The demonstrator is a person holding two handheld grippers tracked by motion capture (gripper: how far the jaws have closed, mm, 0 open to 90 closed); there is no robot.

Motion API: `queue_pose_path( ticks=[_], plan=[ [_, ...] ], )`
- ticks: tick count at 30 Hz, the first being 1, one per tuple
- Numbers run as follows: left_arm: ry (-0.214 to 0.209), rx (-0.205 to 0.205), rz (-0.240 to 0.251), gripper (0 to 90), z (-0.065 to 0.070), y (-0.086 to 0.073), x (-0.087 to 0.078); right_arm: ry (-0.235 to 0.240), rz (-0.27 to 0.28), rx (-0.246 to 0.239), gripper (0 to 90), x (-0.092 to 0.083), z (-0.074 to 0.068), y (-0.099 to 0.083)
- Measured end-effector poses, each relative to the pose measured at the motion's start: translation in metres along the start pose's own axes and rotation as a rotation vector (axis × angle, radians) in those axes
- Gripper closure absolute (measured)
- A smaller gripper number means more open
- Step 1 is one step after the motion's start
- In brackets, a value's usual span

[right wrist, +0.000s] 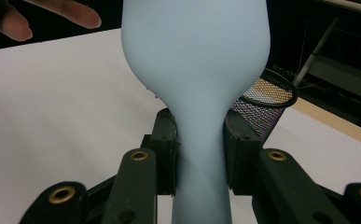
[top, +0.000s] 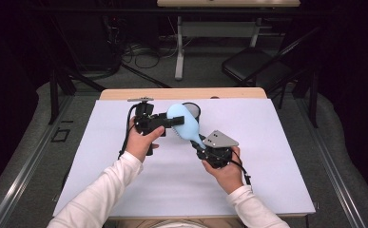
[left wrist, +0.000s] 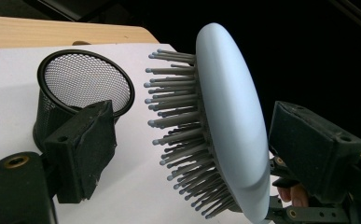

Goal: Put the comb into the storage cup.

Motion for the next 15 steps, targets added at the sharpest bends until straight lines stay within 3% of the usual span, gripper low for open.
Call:
queue_pose_path(
  ticks=[3, 15],
  plan=[
    [-0.018, -0.024, 0.002, 15.6, 0.0001, 0.0002, 0.0002, 0.009, 0.004, -0.001, 69.1, -0.0002, -0.0005, 0.0002],
    [-0.07, -0.044, 0.004, 21.6, 0.0019, 0.0008, -0.0005, 0.024, 0.011, -0.004, 69.2, 0.0, -0.0022, 0.0007]
  ],
)
Point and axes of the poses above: each handheld gripper's, and its own axes: x roughly forward along the jaws, y roughly out of its top, z roughly to its right, the point moved 5 cm from there along x, roughly forward along the jaws
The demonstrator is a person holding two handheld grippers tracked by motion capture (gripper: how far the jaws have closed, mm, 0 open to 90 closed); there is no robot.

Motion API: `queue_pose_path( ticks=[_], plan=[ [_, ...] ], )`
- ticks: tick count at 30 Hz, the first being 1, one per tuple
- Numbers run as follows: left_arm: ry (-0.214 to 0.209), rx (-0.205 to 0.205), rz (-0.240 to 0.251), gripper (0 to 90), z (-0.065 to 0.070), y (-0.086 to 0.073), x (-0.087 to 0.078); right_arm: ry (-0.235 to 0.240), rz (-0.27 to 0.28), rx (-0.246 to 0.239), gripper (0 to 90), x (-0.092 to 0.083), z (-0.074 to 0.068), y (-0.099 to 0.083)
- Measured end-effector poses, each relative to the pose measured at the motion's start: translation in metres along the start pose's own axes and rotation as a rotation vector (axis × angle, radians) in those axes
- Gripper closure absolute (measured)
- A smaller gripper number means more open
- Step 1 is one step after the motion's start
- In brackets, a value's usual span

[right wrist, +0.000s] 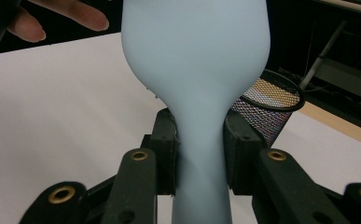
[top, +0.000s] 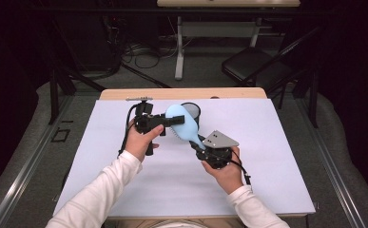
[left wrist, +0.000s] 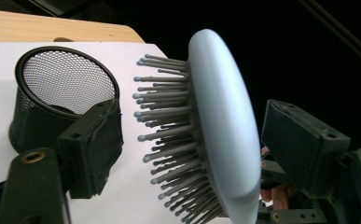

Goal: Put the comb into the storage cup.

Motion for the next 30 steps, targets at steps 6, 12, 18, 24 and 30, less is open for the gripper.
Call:
queue_pose_path(
  ticks=[6, 12, 18, 24, 30],
  plan=[
    [-0.029, -0.033, -0.017, 25.9, 0.0003, -0.0023, 0.0026, 0.004, 0.001, -0.001, 69.2, 0.0003, -0.0011, 0.0],
    [-0.038, -0.04, -0.025, 31.7, 0.0003, -0.0027, 0.0029, 0.006, -0.002, -0.002, 69.2, 0.0005, -0.0018, -0.0005],
    [-0.049, -0.053, -0.006, 34.0, 0.0003, -0.0005, 0.0009, 0.007, -0.004, -0.005, 69.2, 0.0009, -0.0022, -0.0007],
    [-0.025, -0.042, -0.013, 34.9, -0.0015, -0.0009, 0.0001, 0.007, -0.007, -0.005, 69.1, 0.0014, -0.0025, -0.0011],
    [-0.033, -0.06, -0.011, 36.0, -0.0013, -0.0007, -0.0007, 0.006, -0.008, -0.007, 69.2, 0.0019, -0.003, -0.0016]
  ],
)
Point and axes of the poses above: each handheld gripper's, and its own axes: x roughly forward along the jaws, y roughly out of its top, z roughly to its right, the point moved 5 cm from there along x, roughly forward along the jaws
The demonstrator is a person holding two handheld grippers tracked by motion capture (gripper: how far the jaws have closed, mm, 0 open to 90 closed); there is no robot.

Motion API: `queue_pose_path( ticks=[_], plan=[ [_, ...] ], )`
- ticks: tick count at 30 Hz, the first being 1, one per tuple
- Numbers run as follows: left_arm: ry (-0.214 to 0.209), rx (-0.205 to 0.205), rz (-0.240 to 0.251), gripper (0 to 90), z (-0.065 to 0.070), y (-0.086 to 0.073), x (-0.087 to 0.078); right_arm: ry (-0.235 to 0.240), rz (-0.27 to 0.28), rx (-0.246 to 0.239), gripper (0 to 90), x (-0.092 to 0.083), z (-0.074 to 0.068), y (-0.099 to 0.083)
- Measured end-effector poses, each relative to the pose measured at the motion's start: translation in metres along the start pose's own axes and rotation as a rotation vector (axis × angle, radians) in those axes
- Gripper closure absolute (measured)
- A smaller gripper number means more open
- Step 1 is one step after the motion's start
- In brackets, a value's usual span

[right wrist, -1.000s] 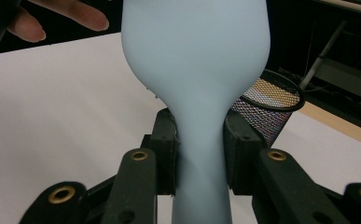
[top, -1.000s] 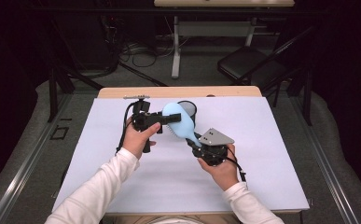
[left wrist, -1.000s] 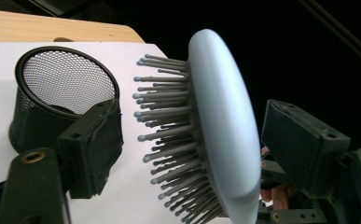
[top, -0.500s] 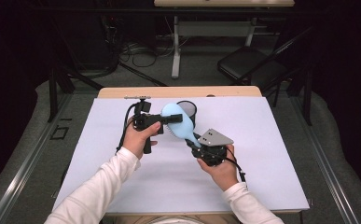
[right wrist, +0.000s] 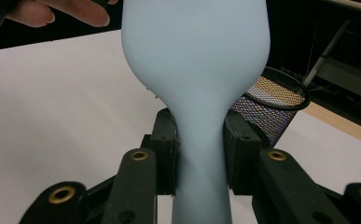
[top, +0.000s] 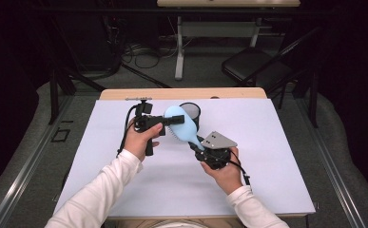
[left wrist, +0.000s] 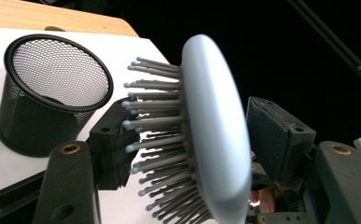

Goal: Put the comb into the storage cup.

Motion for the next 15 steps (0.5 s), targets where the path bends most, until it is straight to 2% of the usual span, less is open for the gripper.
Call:
queue_pose_path(
  ticks=[15],
  plan=[
    [-0.013, -0.046, -0.005, 40.7, -0.0018, -0.0005, -0.0015, 0.003, -0.002, -0.003, 69.2, 0.0009, -0.0006, -0.0012]
  ],
)
Point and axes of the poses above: each handheld gripper's, and its own axes: x roughly forward along the jaws, y roughly out of its top, z roughly to its right, the point moved 5 cm from there along x, roughly forward along the jaws
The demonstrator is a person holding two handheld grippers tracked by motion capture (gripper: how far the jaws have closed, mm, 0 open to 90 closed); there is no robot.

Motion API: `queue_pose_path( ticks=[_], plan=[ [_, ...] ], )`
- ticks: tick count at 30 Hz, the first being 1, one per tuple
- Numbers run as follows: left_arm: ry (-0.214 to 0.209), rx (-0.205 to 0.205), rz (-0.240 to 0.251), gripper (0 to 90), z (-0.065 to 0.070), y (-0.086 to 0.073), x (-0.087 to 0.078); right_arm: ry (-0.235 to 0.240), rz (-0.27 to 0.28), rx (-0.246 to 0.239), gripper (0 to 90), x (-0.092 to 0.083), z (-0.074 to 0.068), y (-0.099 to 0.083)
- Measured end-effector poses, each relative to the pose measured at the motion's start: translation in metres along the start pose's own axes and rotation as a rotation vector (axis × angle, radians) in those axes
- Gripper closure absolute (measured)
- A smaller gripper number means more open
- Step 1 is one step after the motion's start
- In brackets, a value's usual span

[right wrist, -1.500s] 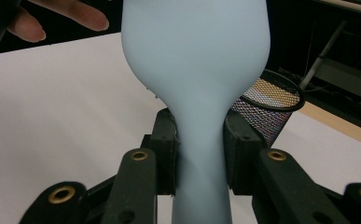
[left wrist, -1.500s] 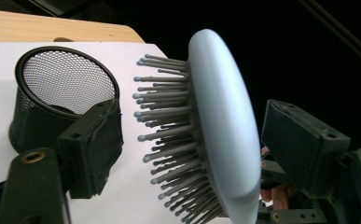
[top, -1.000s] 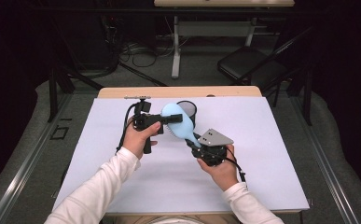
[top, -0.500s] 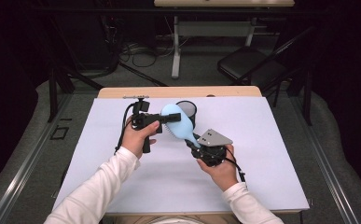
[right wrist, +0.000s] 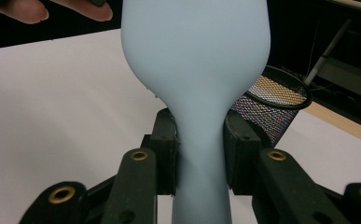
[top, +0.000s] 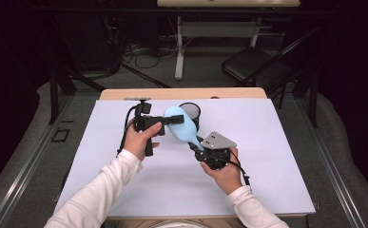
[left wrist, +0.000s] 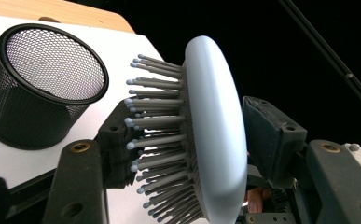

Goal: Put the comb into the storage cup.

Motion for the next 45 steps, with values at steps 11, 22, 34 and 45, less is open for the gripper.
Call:
queue_pose_path(
  ticks=[11, 22, 34, 45],
  plan=[
    [-0.005, -0.031, 0.009, 44.4, 0.0001, -0.0008, -0.0009, 0.0, -0.002, -0.003, 69.2, 0.0009, -0.0005, -0.0011],
    [-0.012, -0.048, -0.001, 46.7, 0.0013, -0.0015, -0.002, 0.0, -0.011, -0.001, 69.3, 0.0024, -0.0014, -0.0033],
    [-0.014, -0.098, -0.015, 47.9, 0.0003, -0.0018, -0.0035, 0.006, -0.01, -0.002, 69.2, 0.0031, -0.0024, -0.0041],
    [-0.014, -0.136, -0.019, 49.0, 0.0002, -0.002, -0.0038, 0.007, -0.008, 0.001, 69.2, 0.0031, -0.003, -0.0042]
  ],
)
Point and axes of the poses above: each handheld gripper's, and its own axes: x roughly forward along the jaws, y roughly out of its top, z roughly to its right, the point moved 5 cm from there along x, roughly forward along the jaws
